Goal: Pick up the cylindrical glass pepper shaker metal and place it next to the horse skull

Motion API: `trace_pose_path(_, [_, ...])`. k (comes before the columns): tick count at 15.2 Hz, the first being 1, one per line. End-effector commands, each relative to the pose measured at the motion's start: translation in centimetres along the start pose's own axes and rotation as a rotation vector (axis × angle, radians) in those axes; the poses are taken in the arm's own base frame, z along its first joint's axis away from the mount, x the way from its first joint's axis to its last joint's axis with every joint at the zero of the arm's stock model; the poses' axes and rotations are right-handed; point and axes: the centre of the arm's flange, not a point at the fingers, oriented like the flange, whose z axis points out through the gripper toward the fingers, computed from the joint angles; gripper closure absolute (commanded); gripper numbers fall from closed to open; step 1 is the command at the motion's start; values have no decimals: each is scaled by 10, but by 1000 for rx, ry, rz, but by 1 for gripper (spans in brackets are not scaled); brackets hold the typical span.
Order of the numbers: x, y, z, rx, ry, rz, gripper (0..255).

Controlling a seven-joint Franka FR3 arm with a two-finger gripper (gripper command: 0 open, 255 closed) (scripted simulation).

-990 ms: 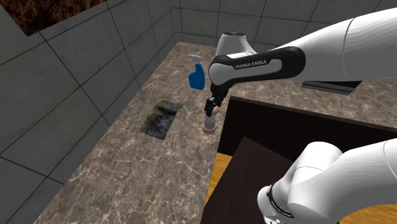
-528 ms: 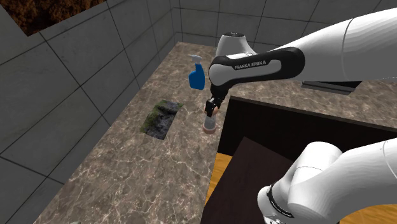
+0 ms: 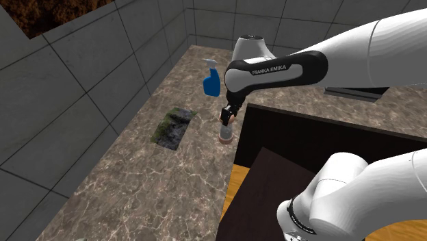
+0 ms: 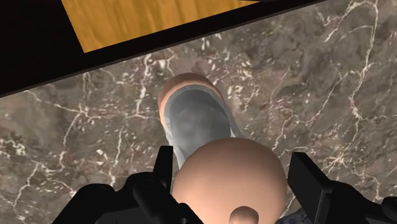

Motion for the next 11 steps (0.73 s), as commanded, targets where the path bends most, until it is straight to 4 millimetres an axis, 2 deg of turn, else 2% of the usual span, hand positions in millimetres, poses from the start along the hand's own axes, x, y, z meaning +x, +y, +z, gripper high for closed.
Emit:
trace_pose_path(1, [0,0,0,0,0,0,255])
trace_pose_path(11, [2,-9,-52,0,0,0,255])
